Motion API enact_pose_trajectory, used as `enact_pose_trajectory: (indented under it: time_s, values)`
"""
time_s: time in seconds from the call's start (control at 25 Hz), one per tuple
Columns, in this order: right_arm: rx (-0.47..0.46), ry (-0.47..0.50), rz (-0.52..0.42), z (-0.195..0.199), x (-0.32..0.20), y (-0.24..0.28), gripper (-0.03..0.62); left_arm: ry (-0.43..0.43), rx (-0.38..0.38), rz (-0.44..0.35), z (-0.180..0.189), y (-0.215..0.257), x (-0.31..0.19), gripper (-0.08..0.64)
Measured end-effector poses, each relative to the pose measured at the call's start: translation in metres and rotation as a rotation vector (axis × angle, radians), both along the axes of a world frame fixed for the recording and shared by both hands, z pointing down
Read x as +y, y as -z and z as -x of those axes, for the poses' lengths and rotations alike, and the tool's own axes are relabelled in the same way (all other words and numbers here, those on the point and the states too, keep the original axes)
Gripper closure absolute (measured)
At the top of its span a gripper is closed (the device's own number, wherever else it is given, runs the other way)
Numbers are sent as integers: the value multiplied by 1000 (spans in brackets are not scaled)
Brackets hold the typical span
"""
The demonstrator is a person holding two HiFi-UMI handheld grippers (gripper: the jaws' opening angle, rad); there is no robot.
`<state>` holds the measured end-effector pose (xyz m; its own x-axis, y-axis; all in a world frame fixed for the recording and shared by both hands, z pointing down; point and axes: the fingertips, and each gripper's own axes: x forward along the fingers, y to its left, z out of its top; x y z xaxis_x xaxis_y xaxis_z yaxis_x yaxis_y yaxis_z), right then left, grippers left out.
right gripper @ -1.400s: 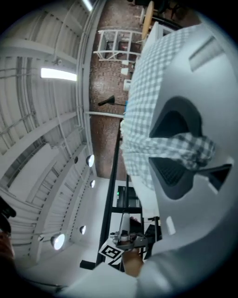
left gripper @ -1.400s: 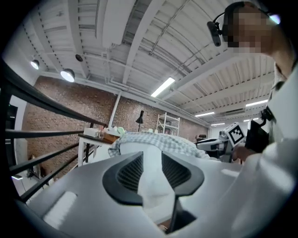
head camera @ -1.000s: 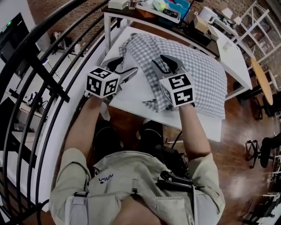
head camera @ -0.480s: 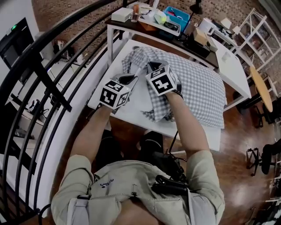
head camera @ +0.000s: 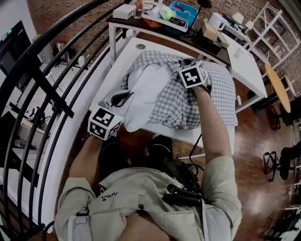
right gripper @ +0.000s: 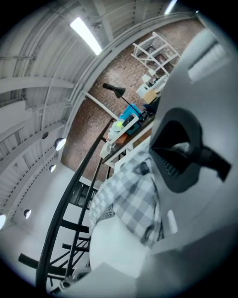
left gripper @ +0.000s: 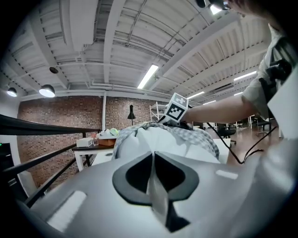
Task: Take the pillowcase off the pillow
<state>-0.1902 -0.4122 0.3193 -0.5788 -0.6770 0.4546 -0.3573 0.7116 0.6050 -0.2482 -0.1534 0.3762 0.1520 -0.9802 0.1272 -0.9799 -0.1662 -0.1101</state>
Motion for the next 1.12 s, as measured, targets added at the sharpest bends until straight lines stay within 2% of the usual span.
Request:
enact_pose_trajectory:
  time_s: [0.12,0.24,0.28,0.36,0.44,0.56,0.6,0.68,0.76,0.84,0.88,0.92,1.0,1.08,1.12]
  values:
    - [14,55,-5,0,10,-18,586,-1,22,29,-5,-11,-2,535]
    - [2,99,-10,3,17,-11,583,18,33,0,-1,3,-3,484]
    - [-21,115,13,3,19,-7,576,30,40,-26,2,12,-2,460]
    - [-93,167,79,7,31,4,500,62,72,-88,13,32,-2,459]
    - [-172,251,131,19,51,24,471,109,98,-116,31,48,-10,459]
    - [-261,374,153,45,83,57,468,203,106,-55,64,50,-38,459]
    - [-278,409,151,54,91,67,468,214,116,-20,71,46,-49,459]
    - [-291,458,143,74,102,83,468,178,155,62,74,33,-71,457]
    - [-265,492,150,97,107,88,461,129,191,140,70,19,-89,362]
    - [-200,520,187,121,109,81,440,134,213,181,72,7,-100,247]
    - [-155,532,207,132,109,73,426,142,231,189,73,3,-103,211]
    - [-104,535,216,142,107,63,403,142,253,196,74,0,-104,206]
    - [13,511,209,158,97,39,390,118,288,199,69,-2,-104,235]
    - [138,480,213,166,88,10,390,83,269,188,59,-1,-101,351]
    - [193,479,229,168,87,-5,390,75,234,177,54,0,-98,426]
